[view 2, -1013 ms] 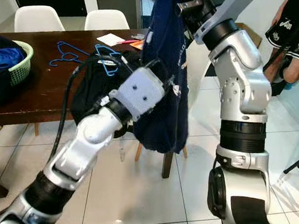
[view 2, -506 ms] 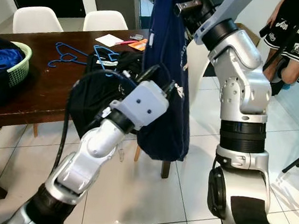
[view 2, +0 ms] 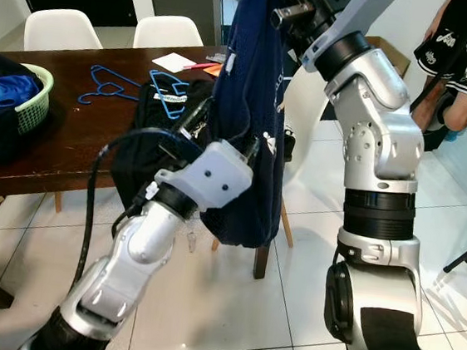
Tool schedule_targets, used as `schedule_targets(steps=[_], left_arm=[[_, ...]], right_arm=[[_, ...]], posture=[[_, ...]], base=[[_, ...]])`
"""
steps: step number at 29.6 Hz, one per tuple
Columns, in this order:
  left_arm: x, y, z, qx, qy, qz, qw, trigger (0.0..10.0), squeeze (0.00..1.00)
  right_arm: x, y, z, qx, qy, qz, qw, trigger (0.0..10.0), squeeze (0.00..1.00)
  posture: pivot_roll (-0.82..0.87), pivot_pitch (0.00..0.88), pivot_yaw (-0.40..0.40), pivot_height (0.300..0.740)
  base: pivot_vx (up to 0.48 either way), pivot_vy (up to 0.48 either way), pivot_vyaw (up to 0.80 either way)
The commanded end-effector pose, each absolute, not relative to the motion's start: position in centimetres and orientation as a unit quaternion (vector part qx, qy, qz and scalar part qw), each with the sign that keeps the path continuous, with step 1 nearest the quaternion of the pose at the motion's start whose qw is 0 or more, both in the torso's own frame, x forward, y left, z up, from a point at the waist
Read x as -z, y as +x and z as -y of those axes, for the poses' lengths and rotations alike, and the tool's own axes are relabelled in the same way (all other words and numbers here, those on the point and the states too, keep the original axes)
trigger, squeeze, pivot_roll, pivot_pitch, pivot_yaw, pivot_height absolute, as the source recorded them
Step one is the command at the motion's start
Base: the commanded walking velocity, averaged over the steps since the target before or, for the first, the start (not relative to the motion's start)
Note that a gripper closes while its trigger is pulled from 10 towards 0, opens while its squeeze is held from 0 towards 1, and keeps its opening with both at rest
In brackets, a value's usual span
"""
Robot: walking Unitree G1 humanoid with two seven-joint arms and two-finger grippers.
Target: Hang hanger
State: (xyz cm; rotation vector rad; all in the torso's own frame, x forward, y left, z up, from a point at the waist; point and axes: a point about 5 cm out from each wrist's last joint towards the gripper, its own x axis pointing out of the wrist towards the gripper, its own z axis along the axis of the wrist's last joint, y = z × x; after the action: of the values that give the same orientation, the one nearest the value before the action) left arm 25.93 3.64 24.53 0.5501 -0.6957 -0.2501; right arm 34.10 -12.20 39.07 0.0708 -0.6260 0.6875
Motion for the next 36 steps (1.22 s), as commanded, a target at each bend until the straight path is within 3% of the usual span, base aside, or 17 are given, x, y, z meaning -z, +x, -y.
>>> schedule_targets(steps=[1,10,11,12,13,20,22,36], left_arm=[[-24.9,25.4,-3.6,0.115,0.272,0.349,0.890,10.0,1.00],[-25.2,24.6,-4.1,0.074,0.307,0.353,0.880,10.0,1.00],[-24.5,24.8,-4.6,0.063,0.306,0.329,0.891,10.0,0.38],[-24.0,25.0,-4.9,0.056,0.303,0.312,0.898,10.0,0.38],[-23.4,25.2,-5.2,0.052,0.297,0.294,0.907,10.0,0.00],[-22.3,25.7,-5.6,0.052,0.267,0.259,0.927,10.0,0.00],[-22.2,25.8,-4.9,0.086,0.229,0.258,0.935,10.0,0.00],[-22.1,25.5,-3.4,0.141,0.151,0.244,0.947,10.0,0.00]], right_arm=[[-39.4,33.6,11.8,-0.343,0.033,0.313,0.885,0.0,0.00],[-39.4,33.5,11.8,-0.346,0.032,0.312,0.884,0.0,0.00],[-39.4,33.5,11.7,-0.347,0.032,0.312,0.884,0.0,0.00],[-39.4,33.5,11.7,-0.347,0.032,0.312,0.884,0.0,0.00],[-39.4,33.5,11.7,-0.348,0.032,0.312,0.883,0.0,0.00],[-39.4,33.4,11.6,-0.350,0.033,0.312,0.882,0.0,0.00],[-39.5,33.4,11.7,-0.351,0.032,0.314,0.882,0.0,0.00],[-39.7,33.2,11.6,-0.355,0.031,0.316,0.880,0.0,0.00]], posture=[[0.02,0.060,0.025,0.740],[0.02,0.062,0.027,0.740],[0.02,0.062,0.027,0.740],[0.02,0.066,0.025,0.740],[0.02,0.066,0.025,0.740],[0.02,0.069,0.023,0.740],[0.02,0.070,0.024,0.740],[0.01,0.073,0.024,0.740]], base=[[0.000,0.000,0.00],[0.000,0.000,0.00],[0.000,0.000,0.00],[0.000,0.000,0.00],[0.000,0.000,0.00],[0.000,0.000,0.00],[0.000,0.000,0.00],[0.000,0.000,0.00]])
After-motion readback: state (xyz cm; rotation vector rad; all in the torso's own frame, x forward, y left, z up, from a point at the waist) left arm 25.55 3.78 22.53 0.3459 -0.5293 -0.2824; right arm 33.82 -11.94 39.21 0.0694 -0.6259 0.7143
